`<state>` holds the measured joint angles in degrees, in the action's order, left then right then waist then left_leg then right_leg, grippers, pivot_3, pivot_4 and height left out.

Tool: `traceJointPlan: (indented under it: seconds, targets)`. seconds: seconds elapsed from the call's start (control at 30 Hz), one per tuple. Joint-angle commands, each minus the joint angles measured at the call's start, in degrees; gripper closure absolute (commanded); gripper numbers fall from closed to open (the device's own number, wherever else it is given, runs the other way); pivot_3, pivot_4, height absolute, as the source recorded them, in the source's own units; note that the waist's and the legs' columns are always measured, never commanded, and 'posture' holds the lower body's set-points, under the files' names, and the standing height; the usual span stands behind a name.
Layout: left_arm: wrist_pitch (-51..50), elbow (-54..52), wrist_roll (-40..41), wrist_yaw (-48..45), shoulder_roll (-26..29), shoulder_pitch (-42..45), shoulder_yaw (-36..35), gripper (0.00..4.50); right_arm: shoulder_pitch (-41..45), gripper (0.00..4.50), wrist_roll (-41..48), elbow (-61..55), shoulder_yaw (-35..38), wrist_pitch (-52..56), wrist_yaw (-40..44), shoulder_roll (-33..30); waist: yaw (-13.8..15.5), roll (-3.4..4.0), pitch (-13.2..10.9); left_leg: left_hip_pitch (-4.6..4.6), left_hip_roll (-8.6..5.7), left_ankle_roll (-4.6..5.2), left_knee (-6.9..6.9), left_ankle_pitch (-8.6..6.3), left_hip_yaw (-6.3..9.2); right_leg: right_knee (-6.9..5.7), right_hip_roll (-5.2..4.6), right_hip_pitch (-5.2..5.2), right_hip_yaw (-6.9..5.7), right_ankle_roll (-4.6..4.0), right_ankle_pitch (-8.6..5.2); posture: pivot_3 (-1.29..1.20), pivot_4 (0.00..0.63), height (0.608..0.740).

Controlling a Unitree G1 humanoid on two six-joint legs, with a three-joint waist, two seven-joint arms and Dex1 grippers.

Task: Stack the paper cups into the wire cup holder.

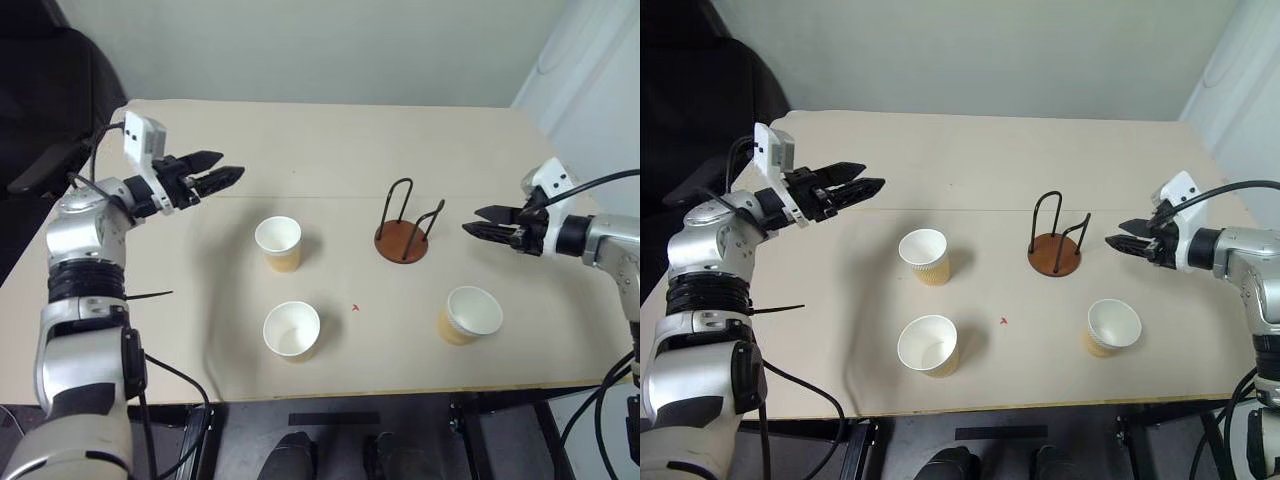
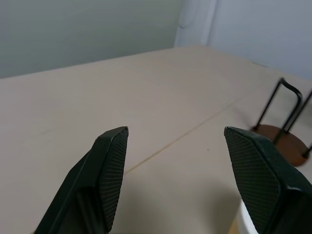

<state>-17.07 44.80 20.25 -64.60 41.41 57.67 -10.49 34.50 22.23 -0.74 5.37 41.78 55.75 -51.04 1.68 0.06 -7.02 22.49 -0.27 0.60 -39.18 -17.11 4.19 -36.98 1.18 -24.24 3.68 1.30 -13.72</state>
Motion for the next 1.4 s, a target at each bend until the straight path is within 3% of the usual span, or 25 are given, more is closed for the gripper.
traceJointPlan:
  seconds: [0.03,0.3,0.5,0.73,0.87,1.13,1.4]
  targets:
    - [1.84,2.35,-0.78,-1.9,1.22,4.03,-0.15,1.13,0.2,2.53,1.17,-3.13,2.0,0.61,0.4,-1.84,-0.01,0.0,0.0,0.0,0.0,0.0,0.01,0.0,0.0,0.02,0.0,0.0,0.0,0.0,0.0,0.0,0.15,0.74]
    - [3.03,5.96,-2.17,-4.98,-1.35,7.22,1.32,1.13,-3.23,2.53,2.54,-6.03,3.91,2.41,0.47,-4.38,0.09,0.0,0.0,0.01,0.0,0.01,0.01,0.0,0.0,0.03,-0.01,0.0,0.01,0.0,0.0,0.0,0.15,0.74]
    - [0.34,6.7,-2.49,-12.57,-2.34,11.21,4.21,1.13,-5.62,2.53,4.83,-9.23,5.05,5.2,1.67,-7.53,0.12,0.0,0.0,0.08,-0.01,0.02,0.02,0.0,-0.01,0.05,-0.02,-0.02,0.01,0.01,0.0,0.0,0.15,0.74]
    - [1.28,9.91,-4.09,-17.71,-3.67,15.72,6.19,1.13,-3.43,2.53,6.94,-10.66,3.68,8.01,2.13,-7.92,-0.09,0.0,0.0,0.07,0.0,0.03,0.0,0.0,-0.01,0.03,-0.02,-0.02,0.02,0.03,-0.01,0.0,0.15,0.74]
    - [0.6,7.51,-4.27,-20.26,-3.57,13.4,6.81,1.13,-2.03,2.53,7.63,-11.81,2.41,9.8,0.35,-5.69,-0.14,0.0,0.0,0.07,0.0,0.03,0.01,0.0,-0.01,0.02,-0.01,-0.04,0.02,0.06,-0.03,0.0,0.15,0.74]
    - [-2.03,-7.9,-2.22,-23.7,-2.47,2.0,7.49,1.13,-0.68,2.53,7.97,-13.69,-0.37,12.6,-1.47,-3.25,0.01,0.0,0.0,0.09,0.0,0.04,-0.04,0.0,-0.02,-0.04,-0.01,-0.08,0.01,0.12,-0.06,0.0,0.15,0.74]
    - [-4.83,-11.17,-0.41,-21.93,-2.88,1.12,7.02,1.13,2.75,2.53,5.58,-10.42,-4.53,13.64,-3.81,-0.59,-0.02,-0.01,0.01,0.09,-0.01,0.07,-0.26,-0.01,-0.01,-0.12,-0.02,-0.02,0.01,0.14,-0.05,0.0,0.15,0.74]
